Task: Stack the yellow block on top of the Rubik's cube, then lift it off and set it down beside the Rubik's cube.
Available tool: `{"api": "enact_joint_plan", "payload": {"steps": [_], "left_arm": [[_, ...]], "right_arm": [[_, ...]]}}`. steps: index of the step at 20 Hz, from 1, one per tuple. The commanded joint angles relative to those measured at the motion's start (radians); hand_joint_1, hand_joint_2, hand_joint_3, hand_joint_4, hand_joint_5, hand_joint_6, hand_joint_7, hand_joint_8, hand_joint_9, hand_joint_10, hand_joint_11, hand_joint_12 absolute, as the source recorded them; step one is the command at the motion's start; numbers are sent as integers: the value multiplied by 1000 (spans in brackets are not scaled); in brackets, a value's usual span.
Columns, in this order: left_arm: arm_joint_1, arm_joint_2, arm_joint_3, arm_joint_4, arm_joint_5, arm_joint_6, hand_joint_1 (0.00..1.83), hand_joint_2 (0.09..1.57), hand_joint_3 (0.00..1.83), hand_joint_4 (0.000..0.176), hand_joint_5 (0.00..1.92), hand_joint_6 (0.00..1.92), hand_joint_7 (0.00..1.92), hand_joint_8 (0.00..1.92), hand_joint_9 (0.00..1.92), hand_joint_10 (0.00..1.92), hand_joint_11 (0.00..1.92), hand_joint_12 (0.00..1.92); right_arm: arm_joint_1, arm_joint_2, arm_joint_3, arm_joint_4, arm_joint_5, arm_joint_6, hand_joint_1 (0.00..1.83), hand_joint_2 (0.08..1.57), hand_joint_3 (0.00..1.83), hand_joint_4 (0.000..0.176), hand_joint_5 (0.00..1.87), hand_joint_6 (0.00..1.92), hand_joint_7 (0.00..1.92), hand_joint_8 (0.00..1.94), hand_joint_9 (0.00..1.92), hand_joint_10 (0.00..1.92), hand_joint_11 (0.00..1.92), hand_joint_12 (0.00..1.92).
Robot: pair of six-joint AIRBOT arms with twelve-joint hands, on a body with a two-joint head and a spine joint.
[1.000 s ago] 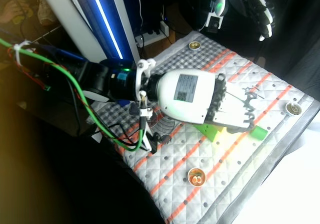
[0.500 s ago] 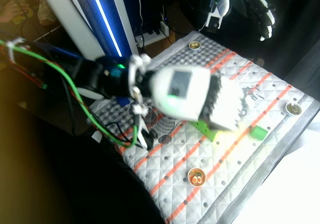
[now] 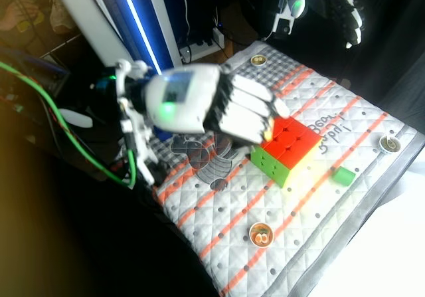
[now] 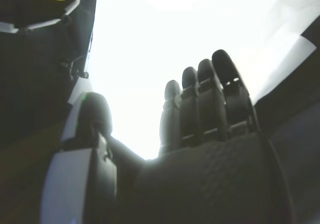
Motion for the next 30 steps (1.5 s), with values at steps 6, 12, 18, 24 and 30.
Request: {"api": "enact_joint_plan", "payload": {"steps": [6,12,18,24,30], "left_arm": [[46,17,-13,-7,184,-34,499,1196,4,49,247,0,276,1,254,1,0,959],[54,18,-14,-13,193,-45,548,1202,1,56,266,6,291,6,255,9,0,851],[54,16,-11,-16,193,-47,592,1195,0,65,309,11,315,4,269,6,0,973],[55,16,-11,-25,193,-47,579,1192,0,79,302,3,262,0,224,0,0,903],[77,21,45,28,236,-265,485,1168,0,11,409,14,463,17,461,48,36,1216]], "right_arm": [[-146,55,-70,5,192,-2,1216,1220,0,0,831,1091,825,1501,734,1779,600,1921],[-289,40,-86,45,173,5,1206,1216,0,0,818,1135,834,1451,739,1681,660,1921],[-306,13,-83,43,81,9,1068,990,0,0,140,1406,147,1295,96,1317,10,1577],[-303,23,-86,44,90,9,792,773,0,0,0,850,0,857,0,973,0,1473],[-303,109,-136,81,284,8,668,922,0,0,0,891,0,887,0,918,0,1484]]}}
